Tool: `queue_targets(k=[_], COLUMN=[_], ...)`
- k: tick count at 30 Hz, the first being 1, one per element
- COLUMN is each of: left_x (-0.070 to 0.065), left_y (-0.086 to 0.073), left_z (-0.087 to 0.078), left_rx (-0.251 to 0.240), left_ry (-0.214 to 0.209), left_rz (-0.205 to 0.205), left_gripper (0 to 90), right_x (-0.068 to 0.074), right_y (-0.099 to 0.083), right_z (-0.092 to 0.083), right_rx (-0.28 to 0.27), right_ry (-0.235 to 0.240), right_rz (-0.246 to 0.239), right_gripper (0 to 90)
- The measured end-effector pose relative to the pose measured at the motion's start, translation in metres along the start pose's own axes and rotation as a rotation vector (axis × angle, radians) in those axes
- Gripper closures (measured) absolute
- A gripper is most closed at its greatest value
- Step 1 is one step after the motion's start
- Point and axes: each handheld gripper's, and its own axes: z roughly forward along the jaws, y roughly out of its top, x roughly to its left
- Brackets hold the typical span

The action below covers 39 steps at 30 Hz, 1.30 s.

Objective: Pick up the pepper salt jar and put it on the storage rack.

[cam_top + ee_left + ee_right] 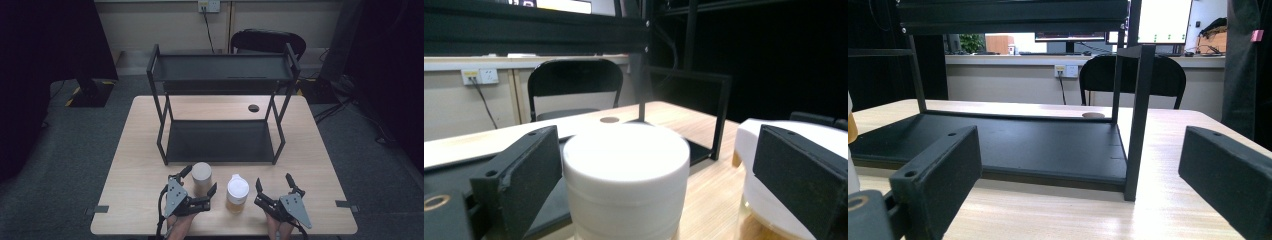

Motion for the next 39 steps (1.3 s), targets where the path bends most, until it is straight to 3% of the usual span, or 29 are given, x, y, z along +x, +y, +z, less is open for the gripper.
queue_targets(k=[12, 18, 27, 33, 39], left_x=[0.002, 0.005, 0.008, 0.005, 0.006], left_y=[-0.007, -0.011, -0.010, -0.008, -0.002], left_z=[0.010, 0.010, 0.014, 0.014, 0.016], left_rx=[0.074, 0.073, 0.090, 0.095, 0.113], left_ry=[0.023, 0.032, 0.025, 0.033, 0.035], left_rz=[-0.038, -0.076, -0.057, -0.031, -0.039], left_gripper=[14.3, 23.0, 33.2, 35.0, 35.2], right_x=[0.000, 0.000, 0.000, 0.000, 0.000], right_y=[0.000, 0.000, 0.000, 0.000, 0.000], right_z=[0.000, 0.000, 0.000, 0.000, 0.000], right_rx=[0.000, 0.000, 0.000, -0.001, -0.002], right_ry=[0.000, 0.000, -0.001, 0.002, 0.000], right_rz=[0.000, 0.000, 0.000, 0.000, 0.000], right_gripper=[2.4, 2.4, 2.4, 2.4, 2.4])
